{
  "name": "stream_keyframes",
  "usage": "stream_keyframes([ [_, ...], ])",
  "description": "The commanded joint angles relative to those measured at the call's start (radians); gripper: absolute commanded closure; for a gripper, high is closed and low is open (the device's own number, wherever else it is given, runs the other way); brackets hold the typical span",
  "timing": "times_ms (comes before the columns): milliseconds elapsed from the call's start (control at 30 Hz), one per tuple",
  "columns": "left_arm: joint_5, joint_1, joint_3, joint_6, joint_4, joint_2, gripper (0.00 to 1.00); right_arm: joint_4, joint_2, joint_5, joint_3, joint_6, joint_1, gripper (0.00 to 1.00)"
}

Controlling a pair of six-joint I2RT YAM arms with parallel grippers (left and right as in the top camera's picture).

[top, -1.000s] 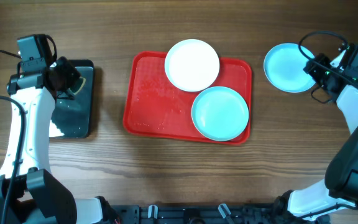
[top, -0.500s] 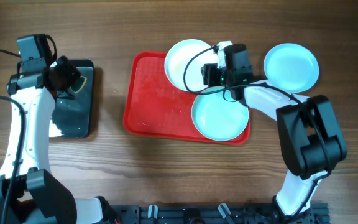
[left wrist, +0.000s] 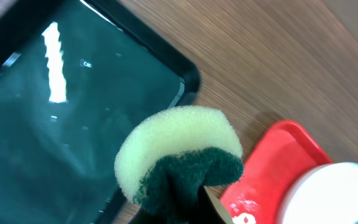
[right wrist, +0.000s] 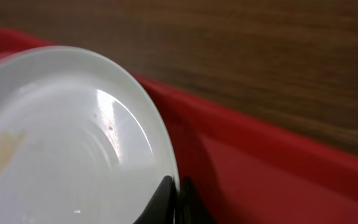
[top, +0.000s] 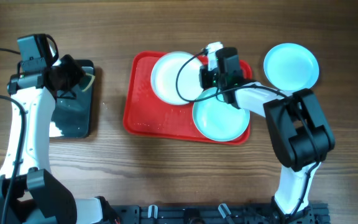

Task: Clean dirty plates on tray and stack at the side
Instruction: 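Grasp the white plate rim with the right gripper, then scrub the white plate with the sponge in the left gripper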

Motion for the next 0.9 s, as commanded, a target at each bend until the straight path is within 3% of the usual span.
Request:
stream_keyframes([
  [0, 0.09, -0.076, 0.013, 0.002, 0.006, 0.027, 0.96, -0.075, 0.022, -0.092, 0.006, -0.003, 0.066, 0.96],
  [33, 0.09, -0.124, 0.013, 0.002, 0.006, 0.048, 0.96, -0.113, 0.022, -0.091, 0.006, -0.003, 0.093, 0.95],
  [100, 0.09, -0.232, 0.013, -0.002, 0.011, 0.1, 0.96, -0.144, 0.022, -0.09, 0.009, -0.002, 0.121, 0.85],
  [200, 0.09, -0.357, 0.013, -0.039, 0.045, 0.174, 0.96, -0.211, 0.022, -0.072, 0.055, -0.003, 0.121, 0.85],
  [267, 0.089, -0.411, 0.013, -0.081, 0.074, 0.216, 0.96, -0.22, 0.022, -0.051, 0.066, -0.003, 0.121, 0.96],
  [567, 0.1, -0.54, 0.013, -0.133, 0.157, 0.424, 0.96, -0.232, 0.022, -0.049, 0.066, 0.035, 0.121, 0.96],
  [667, -0.13, -0.54, 0.012, -0.12, 0.14, 0.485, 0.95, -0.226, 0.022, -0.049, 0.066, 0.035, 0.121, 0.96],
  [833, -0.554, -0.525, 0.015, 0.003, -0.016, 0.481, 0.96, -0.227, 0.022, -0.045, 0.066, 0.035, 0.121, 0.96],
  [867, -0.583, -0.523, 0.016, 0.002, -0.028, 0.473, 0.96, -0.227, 0.022, -0.045, 0.066, 0.035, 0.121, 0.96],
])
